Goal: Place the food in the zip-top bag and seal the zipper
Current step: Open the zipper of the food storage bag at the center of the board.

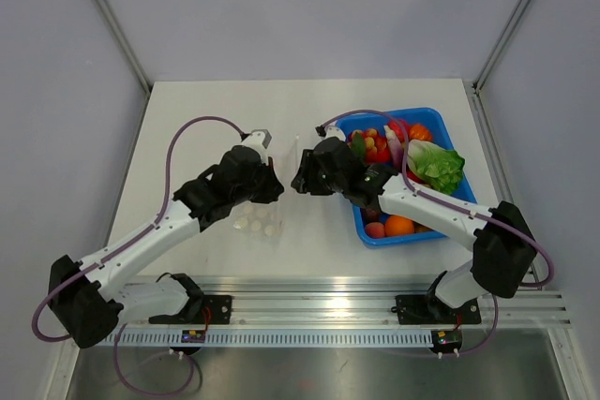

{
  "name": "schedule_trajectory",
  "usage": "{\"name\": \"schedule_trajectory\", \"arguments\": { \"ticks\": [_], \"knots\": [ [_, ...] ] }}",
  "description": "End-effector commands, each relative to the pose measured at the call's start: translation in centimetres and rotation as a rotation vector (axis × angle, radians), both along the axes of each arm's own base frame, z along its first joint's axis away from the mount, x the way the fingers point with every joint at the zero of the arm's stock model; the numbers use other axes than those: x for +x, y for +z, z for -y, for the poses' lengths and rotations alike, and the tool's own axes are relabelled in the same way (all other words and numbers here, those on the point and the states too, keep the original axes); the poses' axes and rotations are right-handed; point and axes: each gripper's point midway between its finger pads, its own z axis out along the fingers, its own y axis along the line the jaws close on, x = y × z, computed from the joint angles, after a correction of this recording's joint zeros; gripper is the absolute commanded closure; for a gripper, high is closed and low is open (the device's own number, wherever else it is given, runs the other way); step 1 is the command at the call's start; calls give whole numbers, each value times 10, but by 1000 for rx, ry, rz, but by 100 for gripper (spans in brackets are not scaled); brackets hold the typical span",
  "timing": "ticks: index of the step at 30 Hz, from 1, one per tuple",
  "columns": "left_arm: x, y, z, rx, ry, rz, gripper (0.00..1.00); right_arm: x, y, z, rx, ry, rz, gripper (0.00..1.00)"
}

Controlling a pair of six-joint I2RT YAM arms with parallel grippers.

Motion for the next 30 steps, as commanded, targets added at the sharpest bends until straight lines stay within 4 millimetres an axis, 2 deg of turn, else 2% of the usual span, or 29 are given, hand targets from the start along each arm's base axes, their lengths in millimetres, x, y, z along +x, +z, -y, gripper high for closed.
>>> {"name": "schedule_trajectory", "arguments": {
  "ticks": [1,8,9,11,12,17,22,26,30],
  "knots": [
    [4,32,8,-101,-13,70,100,10,11,-12,23,-1,50,50],
    [7,35,9,-112,-3,74,100,6,2,-26,6,41,22,49],
    [7,34,8,-106,-1,72,100,5,-1,-27,-6,38,20,58],
    [9,29,6,-85,9,66,100,6,-3,-23,-14,15,19,95],
    [9,28,4,-79,17,66,100,6,1,-21,-9,3,23,100],
    [14,12,-1,-37,47,33,100,6,8,-10,-43,-15,45,100],
    [17,1,9,-47,36,-8,76,-1,9,-15,-55,2,47,100],
    [20,-9,12,-42,48,-33,68,-7,12,-21,-50,4,48,100],
    [20,-10,15,-47,37,-35,65,-8,12,-21,-55,4,48,100]
  ]
}}
